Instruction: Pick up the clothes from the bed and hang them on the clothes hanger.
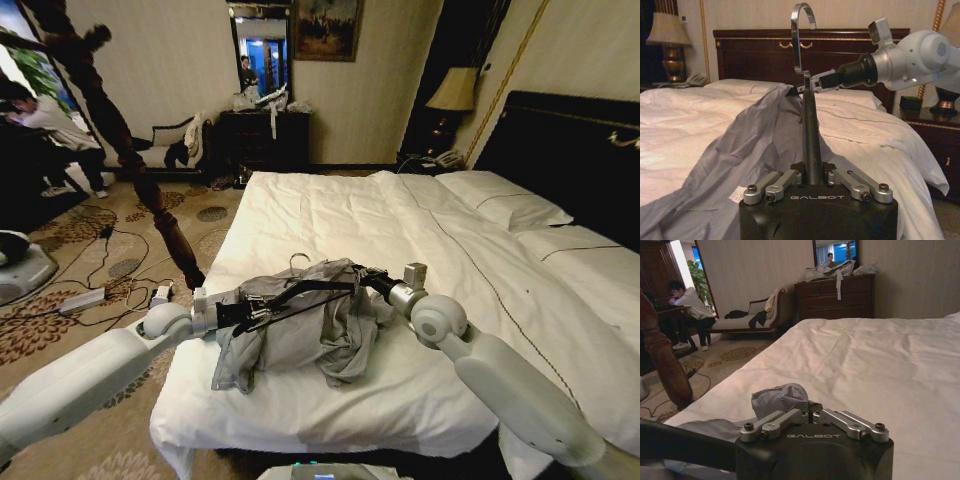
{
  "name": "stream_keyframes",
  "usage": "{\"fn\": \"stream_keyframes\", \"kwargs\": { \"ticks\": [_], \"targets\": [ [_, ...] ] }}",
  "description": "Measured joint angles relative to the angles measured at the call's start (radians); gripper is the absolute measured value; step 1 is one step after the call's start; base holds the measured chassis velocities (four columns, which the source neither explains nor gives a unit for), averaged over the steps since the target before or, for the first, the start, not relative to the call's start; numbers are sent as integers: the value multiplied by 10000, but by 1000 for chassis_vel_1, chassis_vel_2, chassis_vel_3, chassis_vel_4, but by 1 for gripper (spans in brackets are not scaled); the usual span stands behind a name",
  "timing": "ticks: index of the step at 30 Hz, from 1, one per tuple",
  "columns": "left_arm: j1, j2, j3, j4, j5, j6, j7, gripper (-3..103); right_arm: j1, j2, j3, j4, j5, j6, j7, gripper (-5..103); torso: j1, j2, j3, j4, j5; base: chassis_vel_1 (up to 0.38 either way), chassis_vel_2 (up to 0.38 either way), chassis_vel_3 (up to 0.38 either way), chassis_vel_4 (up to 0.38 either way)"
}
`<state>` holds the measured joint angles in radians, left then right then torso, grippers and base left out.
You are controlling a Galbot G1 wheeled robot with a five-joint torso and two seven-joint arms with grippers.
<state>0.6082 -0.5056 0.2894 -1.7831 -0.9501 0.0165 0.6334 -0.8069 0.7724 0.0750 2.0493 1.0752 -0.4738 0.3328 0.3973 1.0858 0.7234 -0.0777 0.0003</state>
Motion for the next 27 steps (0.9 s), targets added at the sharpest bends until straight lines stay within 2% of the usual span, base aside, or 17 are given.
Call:
{"fn": "stream_keyframes", "kwargs": {
  "ticks": [7,15,27],
  "targets": [
    [-392,-715,552,799,223,77,-324,16,-219,-228,177,827,558,-107,200,0,0,0,0,0,-3,0,0,0,0],
    [-1280,-1441,1261,919,-46,296,-816,16,-372,-477,339,1728,1162,-229,299,0,0,0,0,-1,-2,0,0,0,0],
    [-2122,-2103,1313,1570,-399,370,-1346,16,56,-510,471,2529,2852,-311,1018,0,0,0,0,-1,-2,0,0,0,0]
  ]
}}
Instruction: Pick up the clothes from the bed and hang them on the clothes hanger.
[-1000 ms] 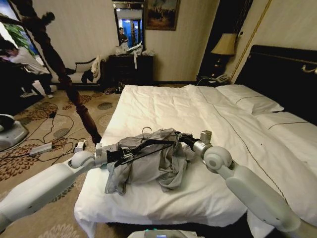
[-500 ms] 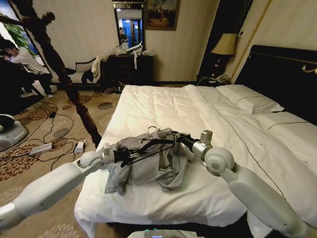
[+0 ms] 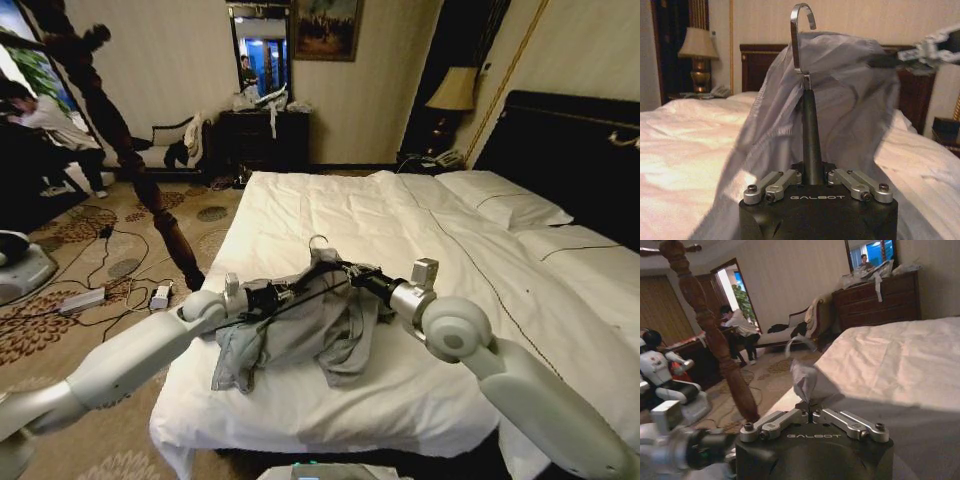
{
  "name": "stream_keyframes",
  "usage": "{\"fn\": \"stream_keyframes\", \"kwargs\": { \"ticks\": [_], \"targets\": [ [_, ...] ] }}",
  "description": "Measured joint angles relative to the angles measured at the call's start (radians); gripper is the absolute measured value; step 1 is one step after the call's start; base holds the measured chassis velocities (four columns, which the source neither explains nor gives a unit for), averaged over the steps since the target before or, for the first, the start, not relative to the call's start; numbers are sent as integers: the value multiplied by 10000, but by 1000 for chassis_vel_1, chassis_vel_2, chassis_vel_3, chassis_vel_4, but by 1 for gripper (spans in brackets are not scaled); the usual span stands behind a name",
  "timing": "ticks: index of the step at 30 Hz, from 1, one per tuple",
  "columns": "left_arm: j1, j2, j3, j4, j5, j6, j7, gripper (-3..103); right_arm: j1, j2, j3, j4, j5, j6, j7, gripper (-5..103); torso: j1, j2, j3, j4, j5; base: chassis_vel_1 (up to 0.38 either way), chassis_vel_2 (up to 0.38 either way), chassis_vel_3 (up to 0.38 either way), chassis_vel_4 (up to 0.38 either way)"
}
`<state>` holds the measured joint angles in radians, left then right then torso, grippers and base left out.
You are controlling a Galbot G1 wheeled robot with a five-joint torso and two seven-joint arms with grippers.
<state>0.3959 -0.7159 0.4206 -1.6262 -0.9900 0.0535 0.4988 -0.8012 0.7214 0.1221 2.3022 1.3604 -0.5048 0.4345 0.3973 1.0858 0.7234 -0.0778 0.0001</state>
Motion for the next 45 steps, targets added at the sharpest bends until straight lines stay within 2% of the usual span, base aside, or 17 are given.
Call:
{"fn": "stream_keyframes", "kwargs": {
  "ticks": [10,20,27,29,31,33,34,37,40,41,42,43,44,45],
  "targets": [
    [81,-390,297,-279,-50,152,-469,16,211,244,8,17,951,6,631,0,0,0,0,1,-1,0,0,0,0],
    [162,-456,430,-520,-131,245,-708,16,98,452,-98,-162,934,88,1000,0,0,0,0,0,0,0,0,0,0],
    [127,-810,424,-546,-327,265,-971,16,-116,454,-238,-84,793,-29,1013,-2,1,0,0,-3,-1,0,0,0,0],
    [133,-815,373,-644,-415,271,-1026,16,-414,409,-230,-29,568,-116,879,12,0,0,0,-3,0,0,0,0,0],
    [139,-786,346,-659,-441,271,-1031,16,-512,382,-226,8,456,-150,816,12,0,0,0,-2,0,0,0,0,0],
    [161,-732,262,-654,-493,272,-1049,16,-752,297,-190,106,192,-185,657,23,0,0,0,2,0,0,0,0,0],
    [161,-732,262,-654,-493,272,-1049,16,-752,297,-190,106,192,-185,657,23,0,0,0,2,0,0,0,0,0],
    [285,-730,64,-626,-574,272,-1090,16,-1072,195,-32,277,98,-208,568,39,0,0,0,-1,0,0,0,0,0],
    [348,-721,-9,-624,-598,272,-1102,16,-1225,84,27,373,-177,-346,359,44,0,0,-1,0,-1,0,0,0,0],
    [362,-720,-23,-623,-603,272,-1111,16,-1273,48,31,407,-315,-383,269,50,-1,0,0,0,-1,0,0,0,0],
    [395,-737,-108,-617,-631,269,-1133,16,-1591,-110,221,508,-1176,-467,-34,66,0,0,0,0,0,0,0,0,0],
    [404,-731,-129,-624,-637,269,-1141,16,-1665,-162,313,470,-1414,-466,-115,66,0,0,0,0,0,0,0,0,0],
    [437,-661,-181,-721,-680,269,-1138,16,-1893,-341,582,312,-2191,-420,-369,71,0,0,0,-1,-2,0,0,0,0],
    [437,-661,-181,-721,-680,269,-1138,16,-1893,-341,582,312,-2191,-420,-369,71,0,0,0,-1,-2,0,0,0,0]
  ]
}}
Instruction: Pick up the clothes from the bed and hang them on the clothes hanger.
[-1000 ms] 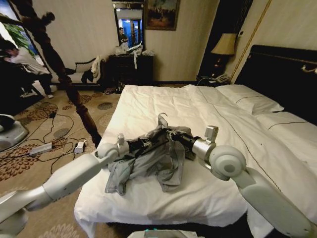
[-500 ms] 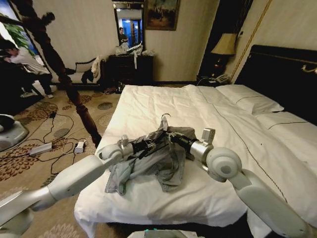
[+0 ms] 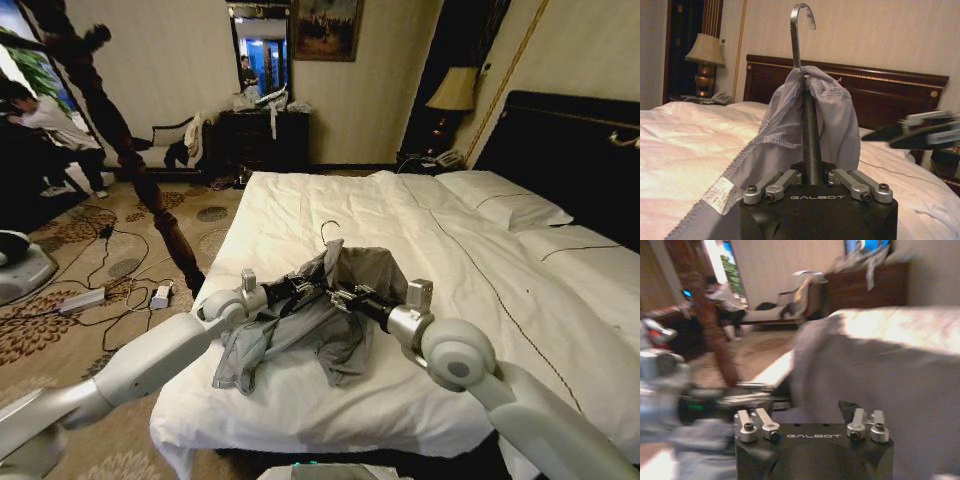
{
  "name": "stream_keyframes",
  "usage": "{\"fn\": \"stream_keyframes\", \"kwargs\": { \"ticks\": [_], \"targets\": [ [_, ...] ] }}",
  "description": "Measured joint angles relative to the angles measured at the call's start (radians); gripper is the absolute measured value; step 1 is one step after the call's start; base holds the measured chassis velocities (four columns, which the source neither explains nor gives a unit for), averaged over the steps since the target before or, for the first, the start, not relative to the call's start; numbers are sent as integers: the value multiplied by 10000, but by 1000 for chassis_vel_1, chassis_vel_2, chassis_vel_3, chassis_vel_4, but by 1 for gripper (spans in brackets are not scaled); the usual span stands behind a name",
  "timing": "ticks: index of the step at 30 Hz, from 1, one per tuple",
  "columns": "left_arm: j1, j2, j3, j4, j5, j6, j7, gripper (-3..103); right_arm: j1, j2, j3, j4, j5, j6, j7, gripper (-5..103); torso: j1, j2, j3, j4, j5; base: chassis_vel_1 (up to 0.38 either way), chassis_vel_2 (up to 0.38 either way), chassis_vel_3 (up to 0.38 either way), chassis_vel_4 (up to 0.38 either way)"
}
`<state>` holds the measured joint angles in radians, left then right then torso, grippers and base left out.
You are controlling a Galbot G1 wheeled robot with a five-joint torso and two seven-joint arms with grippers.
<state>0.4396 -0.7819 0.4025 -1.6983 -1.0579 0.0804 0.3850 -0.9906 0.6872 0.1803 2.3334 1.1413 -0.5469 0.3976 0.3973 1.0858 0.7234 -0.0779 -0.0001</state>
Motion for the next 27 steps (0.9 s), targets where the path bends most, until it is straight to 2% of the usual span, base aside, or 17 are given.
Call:
{"fn": "stream_keyframes", "kwargs": {
  "ticks": [2,3,4,5,7,8,12,16,17,18,19,20,23,27],
  "targets": [
    [29,189,-37,-196,-84,0,17,16,-259,-282,378,-167,-908,-76,-130,83,0,-1,0,0,5,0,0,0,0],
    [41,345,-38,-349,-119,3,53,16,-417,-564,567,-285,-1789,-328,-217,88,-1,0,0,0,0,0,0,0,0],
    [41,345,-38,-349,-119,3,53,16,-417,-564,567,-285,-1789,-328,-217,88,-1,0,0,0,0,0,0,0,0],
    [41,401,-38,-401,-119,4,70,16,-461,-665,587,-348,-2256,-405,-260,93,-1,0,0,0,1,0,0,0,0],
    [16,565,-23,-566,-119,7,138,16,-540,-966,537,-583,-4077,-480,-451,99,-1,0,0,2,2,0,0,0,0],
    [16,565,-23,-566,-119,7,138,16,-540,-966,537,-583,-4077,-480,-451,99,-1,0,0,2,2,0,0,0,0],
    [-45,763,88,-879,-93,31,185,16,-480,-1327,349,-881,-6361,-219,-1070,100,0,0,0,0,3,0,0,0,0],
    [-64,853,228,-1074,-38,48,188,16,-395,-1448,189,-982,-7088,29,-1372,100,-1,0,0,4,2,0,0,0,0],
    [-91,869,285,-1127,-24,55,187,16,-397,-1489,147,-1011,-7443,116,-1477,100,0,0,0,4,2,0,0,0,0],
    [-154,882,376,-1188,23,62,186,16,-431,-1544,102,-1077,-8198,302,-1701,100,0,0,0,1,0,0,0,0,0],
    [-154,882,376,-1188,23,62,186,16,-431,-1544,102,-1077,-8198,302,-1701,100,0,0,0,1,0,0,0,0,0],
    [-216,890,432,-1218,50,73,186,16,-457,-1561,83,-1143,-8821,442,-1852,100,-1,0,0,-2,2,0,0,0,0],
    [-372,916,578,-1281,48,93,189,16,-455,-1646,23,-1274,-9818,694,-2191,100,0,0,0,1,2,0,0,0,0],
    [-527,922,713,-1374,25,120,187,16,-441,-1760,-42,-1374,-10476,906,-2478,100,0,-1,0,2,1,0,0,0,0]
  ]
}}
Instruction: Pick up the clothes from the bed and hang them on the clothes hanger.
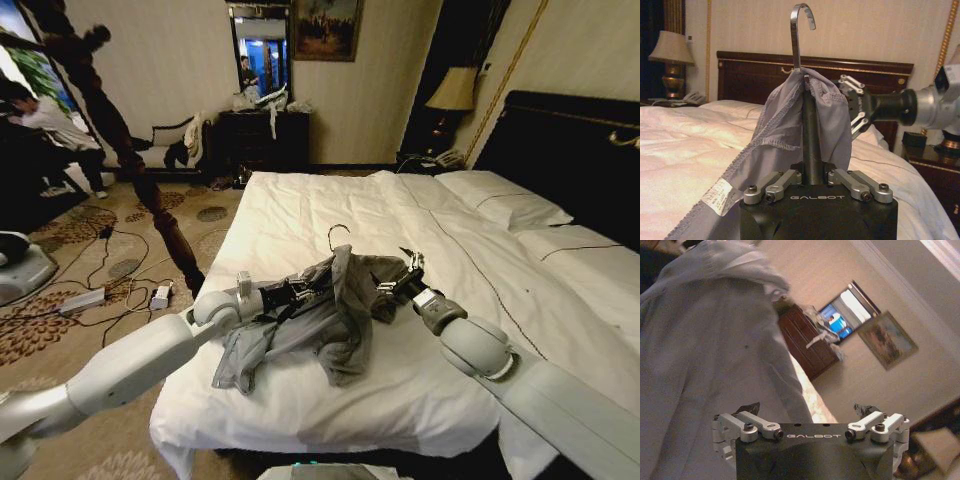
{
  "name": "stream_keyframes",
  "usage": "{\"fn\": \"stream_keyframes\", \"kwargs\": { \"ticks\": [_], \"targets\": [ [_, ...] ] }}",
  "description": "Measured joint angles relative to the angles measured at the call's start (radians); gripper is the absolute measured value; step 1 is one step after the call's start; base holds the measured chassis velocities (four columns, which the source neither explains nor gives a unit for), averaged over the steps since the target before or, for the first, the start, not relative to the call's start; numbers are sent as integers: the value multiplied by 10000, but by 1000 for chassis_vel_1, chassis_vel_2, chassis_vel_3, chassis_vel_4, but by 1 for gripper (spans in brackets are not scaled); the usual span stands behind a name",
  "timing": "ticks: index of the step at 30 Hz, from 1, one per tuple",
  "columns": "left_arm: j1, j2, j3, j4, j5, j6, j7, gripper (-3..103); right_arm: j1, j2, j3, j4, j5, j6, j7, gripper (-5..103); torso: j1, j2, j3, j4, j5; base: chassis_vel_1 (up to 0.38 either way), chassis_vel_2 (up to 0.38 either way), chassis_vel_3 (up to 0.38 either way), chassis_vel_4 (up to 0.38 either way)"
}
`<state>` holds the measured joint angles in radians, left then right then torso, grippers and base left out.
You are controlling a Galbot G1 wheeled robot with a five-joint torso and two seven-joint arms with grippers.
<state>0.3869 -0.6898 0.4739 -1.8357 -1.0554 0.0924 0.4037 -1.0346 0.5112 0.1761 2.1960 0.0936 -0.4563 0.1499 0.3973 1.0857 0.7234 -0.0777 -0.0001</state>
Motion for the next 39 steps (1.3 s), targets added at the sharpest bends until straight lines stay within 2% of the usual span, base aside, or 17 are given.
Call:
{"fn": "stream_keyframes", "kwargs": {
  "ticks": [4,6,10,14,15,16,17,19,22,24,27,28,32,33,34,39],
  "targets": [
    [-298,90,261,-271,-113,80,-8,16,-25,-167,-121,-294,-818,214,-426,100,0,1,0,-2,3,0,0,0,0],
    [-326,111,297,-310,-120,88,-9,16,-37,-193,-140,-319,-881,202,-449,100,0,0,0,-2,1,0,0,0,0],
    [-339,293,402,-527,-107,125,-10,16,-99,-259,-163,-607,-1934,260,-598,101,0,0,0,-2,3,0,0,0,0],
    [-300,343,404,-537,-60,125,10,16,-125,-336,-158,-665,-2458,370,-729,99,0,0,0,-1,2,0,0,0,0],
    [-259,372,393,-548,-36,125,35,16,-150,-402,-146,-694,-3113,521,-912,90,0,1,0,-1,0,0,0,0,0],
    [-244,376,377,-554,-37,125,36,16,-151,-410,-146,-703,-3251,559,-957,90,0,1,0,-1,0,0,0,0,0],
    [-233,380,342,-581,-41,125,35,16,-150,-423,-154,-725,-3543,635,-1063,79,0,1,0,-1,0,0,0,0,0],
    [-234,381,333,-592,-47,125,32,16,-148,-427,-168,-737,-3627,660,-1105,79,0,0,0,-1,0,0,0,0,0],
    [-262,380,324,-642,-86,134,7,16,-161,-453,-206,-773,-4043,855,-1279,63,0,0,0,-1,1,0,0,0,0],
    [-263,379,324,-653,-91,138,5,16,-171,-454,-208,-773,-4090,876,-1299,63,0,1,0,-1,0,0,0,0,0],
    [-243,380,320,-702,-97,157,-11,16,-221,-457,-213,-772,-4305,989,-1383,47,0,0,0,-2,0,0,0,0,0],
    [-243,380,320,-702,-97,157,-11,16,-221,-457,-213,-772,-4305,989,-1383,47,0,0,0,-2,0,0,0,0,0],
    [-200,359,316,-722,-97,168,-64,16,-208,-456,-209,-790,-4465,1119,-1418,25,0,0,0,-1,1,0,0,0,0],
    [-200,359,316,-722,-97,168,-64,16,-208,-456,-209,-790,-4465,1119,-1418,25,0,0,0,-1,1,0,0,0,0],
    [-188,349,314,-723,-97,169,-86,16,-192,-455,-193,-799,-4477,1156,-1418,20,0,1,0,-2,1,0,0,0,0],
    [-130,334,292,-675,-96,168,-96,16,-206,-463,-153,-820,-4467,1219,-1406,19,0,1,0,-1,1,0,0,0,0]
  ]
}}
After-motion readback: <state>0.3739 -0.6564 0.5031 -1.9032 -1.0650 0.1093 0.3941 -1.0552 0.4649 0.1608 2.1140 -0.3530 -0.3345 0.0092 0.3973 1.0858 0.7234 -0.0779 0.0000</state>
